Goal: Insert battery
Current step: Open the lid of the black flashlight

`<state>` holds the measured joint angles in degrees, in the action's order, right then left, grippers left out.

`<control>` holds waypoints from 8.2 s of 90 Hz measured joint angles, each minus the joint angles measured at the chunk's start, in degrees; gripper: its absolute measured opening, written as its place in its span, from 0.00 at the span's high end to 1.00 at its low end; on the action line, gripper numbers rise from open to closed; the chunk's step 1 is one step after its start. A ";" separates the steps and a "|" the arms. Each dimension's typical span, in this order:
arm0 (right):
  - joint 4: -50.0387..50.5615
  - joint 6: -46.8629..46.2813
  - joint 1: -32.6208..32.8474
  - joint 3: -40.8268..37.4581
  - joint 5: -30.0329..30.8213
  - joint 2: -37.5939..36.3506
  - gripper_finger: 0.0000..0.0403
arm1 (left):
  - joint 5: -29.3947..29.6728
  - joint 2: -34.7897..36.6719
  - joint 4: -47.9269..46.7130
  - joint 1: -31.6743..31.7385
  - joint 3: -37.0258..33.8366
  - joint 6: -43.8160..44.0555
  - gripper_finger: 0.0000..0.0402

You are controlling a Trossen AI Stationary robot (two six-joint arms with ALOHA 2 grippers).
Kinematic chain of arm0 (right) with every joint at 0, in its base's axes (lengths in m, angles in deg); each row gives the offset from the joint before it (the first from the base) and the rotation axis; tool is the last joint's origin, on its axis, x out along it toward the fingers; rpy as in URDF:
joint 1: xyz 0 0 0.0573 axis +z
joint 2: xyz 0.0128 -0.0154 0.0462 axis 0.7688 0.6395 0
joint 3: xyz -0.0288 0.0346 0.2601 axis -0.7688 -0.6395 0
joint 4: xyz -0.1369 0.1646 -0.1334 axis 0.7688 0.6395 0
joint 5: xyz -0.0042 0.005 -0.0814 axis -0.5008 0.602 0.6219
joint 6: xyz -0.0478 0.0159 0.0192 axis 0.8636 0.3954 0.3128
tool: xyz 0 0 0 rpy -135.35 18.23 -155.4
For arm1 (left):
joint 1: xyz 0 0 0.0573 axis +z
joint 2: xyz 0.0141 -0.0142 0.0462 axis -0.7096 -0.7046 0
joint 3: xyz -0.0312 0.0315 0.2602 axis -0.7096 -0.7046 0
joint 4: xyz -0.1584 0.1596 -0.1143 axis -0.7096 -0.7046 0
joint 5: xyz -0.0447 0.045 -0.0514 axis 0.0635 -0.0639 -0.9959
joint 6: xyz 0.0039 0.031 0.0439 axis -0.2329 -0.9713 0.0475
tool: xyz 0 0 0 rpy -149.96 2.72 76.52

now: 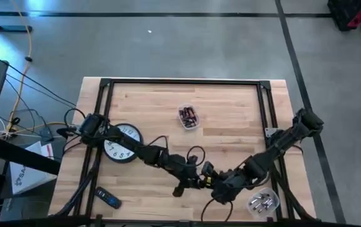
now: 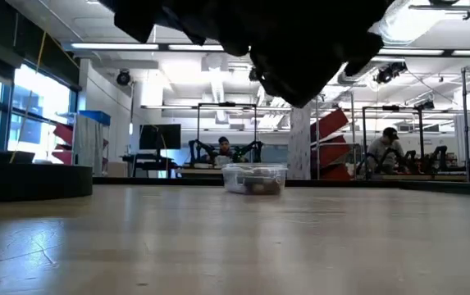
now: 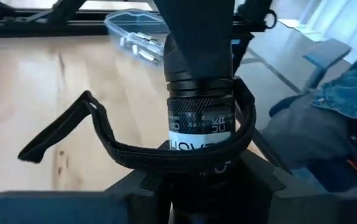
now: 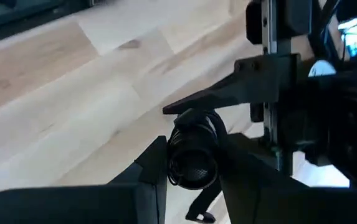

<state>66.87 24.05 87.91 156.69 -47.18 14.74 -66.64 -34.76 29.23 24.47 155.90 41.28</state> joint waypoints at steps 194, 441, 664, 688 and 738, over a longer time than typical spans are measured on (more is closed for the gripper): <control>27.53 -114.29 -12.46 6.64 -0.58 -0.10 0.64 | 45.70 -14.01 26.79 -0.07 -0.24 -12.06 0.76; 24.53 4.60 -5.71 6.60 1.07 4.25 0.79 | -6.30 -14.19 20.47 4.99 -0.28 2.98 0.76; -21.10 -70.52 -8.30 -32.13 11.87 -14.33 0.59 | 36.49 -26.93 54.42 4.50 0.24 -13.16 0.74; -21.15 -71.14 -8.30 -32.15 11.94 -14.24 0.61 | 36.71 -26.93 54.04 4.50 0.24 -13.14 0.74; -21.15 -66.83 -8.20 -32.03 9.84 -14.36 0.79 | 31.51 -26.07 54.10 4.07 0.04 -10.73 0.76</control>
<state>45.72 -42.78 79.70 124.66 -37.33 0.37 -35.12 -60.82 83.33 28.54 155.94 30.55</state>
